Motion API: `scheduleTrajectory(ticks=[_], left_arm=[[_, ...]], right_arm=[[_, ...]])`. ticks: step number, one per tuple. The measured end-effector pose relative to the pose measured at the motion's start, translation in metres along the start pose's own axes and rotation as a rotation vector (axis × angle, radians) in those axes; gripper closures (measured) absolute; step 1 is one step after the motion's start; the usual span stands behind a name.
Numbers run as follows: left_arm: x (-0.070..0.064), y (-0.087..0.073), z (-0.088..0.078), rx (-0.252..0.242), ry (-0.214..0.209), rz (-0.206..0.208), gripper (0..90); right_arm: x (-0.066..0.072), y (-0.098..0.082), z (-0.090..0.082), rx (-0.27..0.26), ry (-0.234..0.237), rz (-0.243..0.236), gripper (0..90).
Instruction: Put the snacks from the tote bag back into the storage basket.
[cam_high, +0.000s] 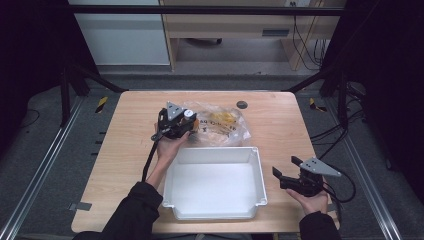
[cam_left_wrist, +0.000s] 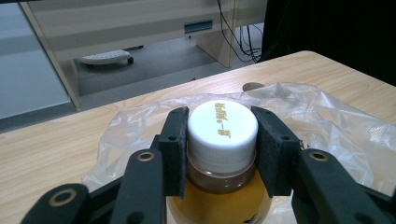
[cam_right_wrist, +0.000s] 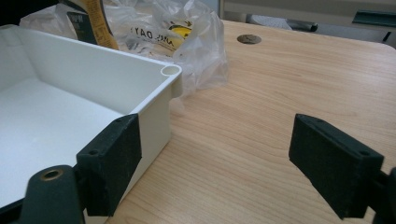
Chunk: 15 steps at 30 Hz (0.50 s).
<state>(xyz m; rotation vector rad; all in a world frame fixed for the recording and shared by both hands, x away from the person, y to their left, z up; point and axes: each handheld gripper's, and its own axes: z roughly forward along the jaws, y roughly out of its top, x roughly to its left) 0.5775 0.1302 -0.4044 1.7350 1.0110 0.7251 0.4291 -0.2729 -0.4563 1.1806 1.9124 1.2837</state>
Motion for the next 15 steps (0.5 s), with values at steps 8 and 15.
scheduleTrajectory(ticks=[8,15], left_arm=[[0.0027,0.0008,-0.0021,0.004,0.003,-0.019,58.9],[0.0046,0.0052,-0.0084,-0.035,0.012,-0.036,58.9]], right_arm=[[-0.0006,-0.0004,0.0006,0.006,-0.003,0.002,14.9],[-0.0007,-0.0005,0.0004,0.004,-0.005,0.001,14.7]])
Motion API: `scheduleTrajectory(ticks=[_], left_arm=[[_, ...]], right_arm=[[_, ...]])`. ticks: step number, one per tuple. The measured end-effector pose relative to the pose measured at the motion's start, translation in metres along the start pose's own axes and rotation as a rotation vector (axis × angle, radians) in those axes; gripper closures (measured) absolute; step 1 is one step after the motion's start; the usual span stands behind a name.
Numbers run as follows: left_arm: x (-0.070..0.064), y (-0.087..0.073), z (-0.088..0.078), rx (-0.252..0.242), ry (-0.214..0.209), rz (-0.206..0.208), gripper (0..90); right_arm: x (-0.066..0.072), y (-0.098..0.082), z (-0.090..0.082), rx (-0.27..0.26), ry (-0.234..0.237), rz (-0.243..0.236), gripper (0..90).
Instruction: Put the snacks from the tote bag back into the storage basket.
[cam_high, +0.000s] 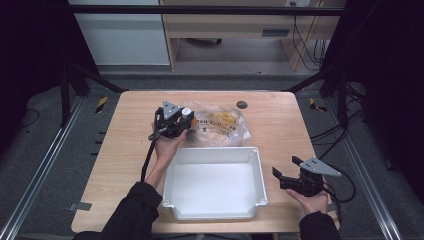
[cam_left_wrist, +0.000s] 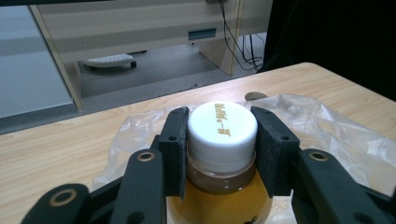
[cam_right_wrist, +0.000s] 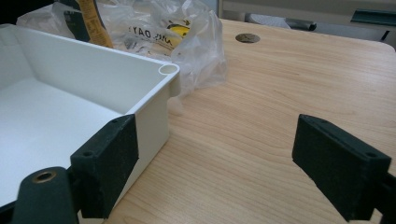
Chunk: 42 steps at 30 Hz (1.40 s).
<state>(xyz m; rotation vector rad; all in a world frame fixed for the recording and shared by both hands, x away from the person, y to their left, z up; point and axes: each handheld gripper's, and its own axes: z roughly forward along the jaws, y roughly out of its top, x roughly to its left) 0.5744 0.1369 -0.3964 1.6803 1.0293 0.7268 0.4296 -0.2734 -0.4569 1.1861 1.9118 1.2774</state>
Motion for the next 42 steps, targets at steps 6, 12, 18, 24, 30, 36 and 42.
scheduleTrajectory(ticks=[6,12,18,24,30,36,42], left_arm=[[0.005,0.005,-0.008,-0.022,0.017,-0.008,58.9],[0.008,0.009,-0.014,-0.041,0.026,-0.018,59.0],[0.004,0.018,-0.02,-0.059,0.025,0.006,59.0],[0.001,0.026,-0.025,-0.077,0.011,0.003,59.0],[-0.002,0.031,-0.029,-0.083,0.014,0.007,59.0],[-0.001,0.039,-0.035,-0.101,0.009,0.001,58.9],[-0.002,0.046,-0.042,-0.11,0.003,0.004,59.0]], right_arm=[[0.0,0.0,0.0,-0.001,-0.001,-0.001,14.7],[0.0,0.0,0.0,-0.001,0.0,0.0,14.7],[0.0,0.0,0.0,-0.005,-0.002,-0.002,14.8],[0.0,0.0,-0.001,-0.007,-0.001,-0.002,14.8],[0.0,0.0,-0.001,-0.009,-0.002,-0.003,14.8],[0.0,0.0,-0.001,-0.009,-0.002,-0.003,14.8],[0.0,0.001,-0.001,-0.009,-0.002,-0.002,14.8]])
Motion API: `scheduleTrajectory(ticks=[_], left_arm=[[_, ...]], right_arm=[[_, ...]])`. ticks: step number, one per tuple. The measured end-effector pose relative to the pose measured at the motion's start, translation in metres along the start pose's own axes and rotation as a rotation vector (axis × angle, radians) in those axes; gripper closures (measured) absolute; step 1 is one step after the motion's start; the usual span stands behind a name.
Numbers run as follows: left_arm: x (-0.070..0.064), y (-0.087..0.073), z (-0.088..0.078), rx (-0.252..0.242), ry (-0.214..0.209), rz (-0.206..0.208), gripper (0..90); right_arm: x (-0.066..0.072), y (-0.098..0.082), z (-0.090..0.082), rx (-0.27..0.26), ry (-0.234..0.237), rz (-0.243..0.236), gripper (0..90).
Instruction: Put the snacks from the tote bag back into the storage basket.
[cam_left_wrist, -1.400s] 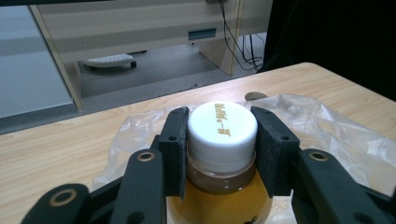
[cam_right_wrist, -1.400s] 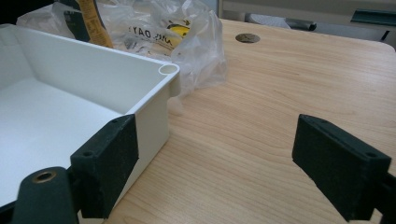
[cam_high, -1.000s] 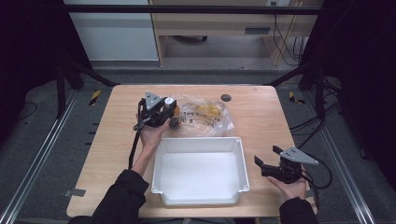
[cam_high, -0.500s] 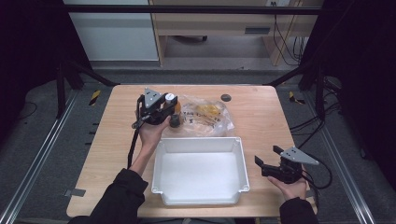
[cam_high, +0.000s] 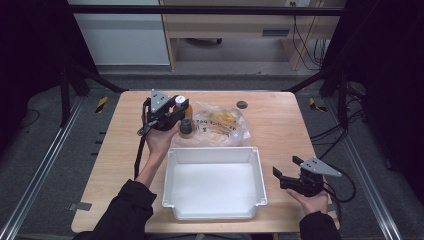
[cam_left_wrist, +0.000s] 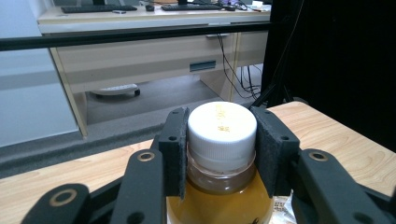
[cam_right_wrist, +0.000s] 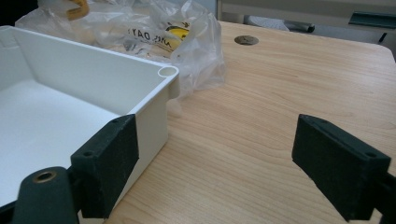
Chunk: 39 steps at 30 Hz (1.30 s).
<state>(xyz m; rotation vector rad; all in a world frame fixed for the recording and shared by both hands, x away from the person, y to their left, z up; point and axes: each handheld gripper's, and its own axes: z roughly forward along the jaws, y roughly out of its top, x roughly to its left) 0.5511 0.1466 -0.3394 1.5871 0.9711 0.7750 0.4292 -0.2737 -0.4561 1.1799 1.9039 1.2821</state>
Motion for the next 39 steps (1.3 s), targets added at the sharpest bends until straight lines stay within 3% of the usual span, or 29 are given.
scheduleTrajectory(ticks=[8,23,39], left_arm=[[-0.005,0.01,-0.009,-0.003,-0.024,-0.001,59.0],[-0.006,0.032,-0.022,-0.046,-0.02,0.009,59.0],[-0.013,0.033,-0.045,-0.056,-0.052,-0.002,59.0]], right_arm=[[0.0,0.0,0.0,-0.002,-0.003,-0.001,14.8],[0.0,0.0,-0.001,-0.004,-0.006,0.0,14.8],[-0.001,0.0,-0.001,-0.004,-0.009,0.0,14.8]])
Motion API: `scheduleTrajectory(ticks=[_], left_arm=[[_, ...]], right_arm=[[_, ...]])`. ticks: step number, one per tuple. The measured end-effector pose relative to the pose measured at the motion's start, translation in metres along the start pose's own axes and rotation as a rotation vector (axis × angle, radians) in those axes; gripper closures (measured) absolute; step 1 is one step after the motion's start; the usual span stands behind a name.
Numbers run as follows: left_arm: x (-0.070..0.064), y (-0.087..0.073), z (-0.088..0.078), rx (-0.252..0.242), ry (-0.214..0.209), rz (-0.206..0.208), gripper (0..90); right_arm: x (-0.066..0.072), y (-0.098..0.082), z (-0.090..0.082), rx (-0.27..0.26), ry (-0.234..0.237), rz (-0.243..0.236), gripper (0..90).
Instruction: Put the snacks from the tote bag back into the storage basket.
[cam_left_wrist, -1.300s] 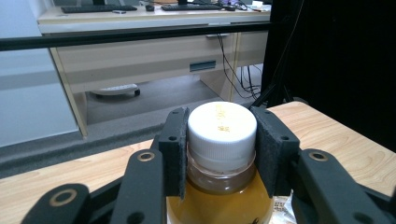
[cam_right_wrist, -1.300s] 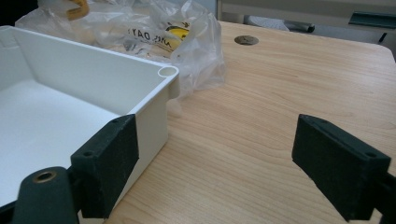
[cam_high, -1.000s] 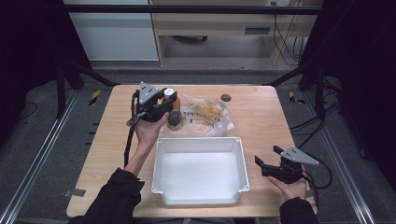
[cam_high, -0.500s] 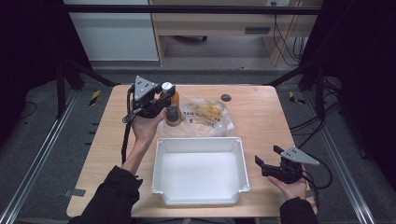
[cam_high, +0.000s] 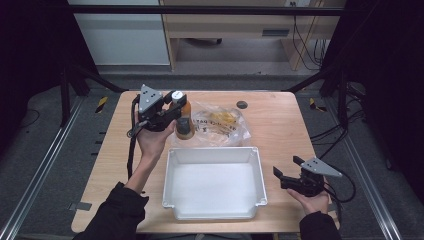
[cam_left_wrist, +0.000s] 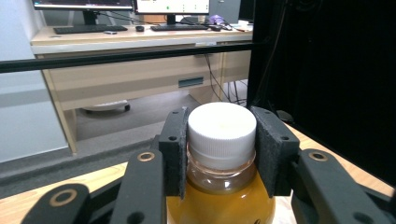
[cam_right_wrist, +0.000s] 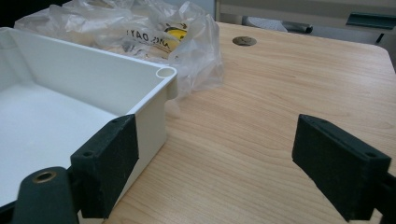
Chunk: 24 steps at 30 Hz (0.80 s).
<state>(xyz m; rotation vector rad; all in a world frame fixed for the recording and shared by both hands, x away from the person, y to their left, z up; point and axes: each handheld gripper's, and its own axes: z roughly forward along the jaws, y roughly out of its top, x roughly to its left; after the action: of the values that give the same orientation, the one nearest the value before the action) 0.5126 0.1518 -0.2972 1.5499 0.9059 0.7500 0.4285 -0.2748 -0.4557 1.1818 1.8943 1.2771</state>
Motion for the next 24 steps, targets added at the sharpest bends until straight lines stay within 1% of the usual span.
scheduleTrajectory(ticks=[6,14,15,18,24], left_arm=[[-0.006,-0.008,-0.007,0.003,-0.015,0.002,59.0],[-0.012,-0.024,-0.018,0.012,-0.026,0.011,59.0],[-0.013,-0.026,-0.019,0.016,-0.03,0.008,59.0],[-0.016,-0.031,-0.021,0.027,-0.039,0.019,59.0],[-0.023,-0.04,-0.026,0.033,-0.063,0.021,59.0]], right_arm=[[0.0,0.0,0.0,0.0,0.0,0.0,14.8],[0.0,0.0,0.0,0.001,-0.003,0.001,14.8],[0.001,0.0,-0.001,-0.001,0.0,0.005,14.8],[0.001,0.0,-0.001,-0.002,0.0,0.006,14.8],[0.001,0.0,-0.001,-0.002,0.0,0.005,14.8]])
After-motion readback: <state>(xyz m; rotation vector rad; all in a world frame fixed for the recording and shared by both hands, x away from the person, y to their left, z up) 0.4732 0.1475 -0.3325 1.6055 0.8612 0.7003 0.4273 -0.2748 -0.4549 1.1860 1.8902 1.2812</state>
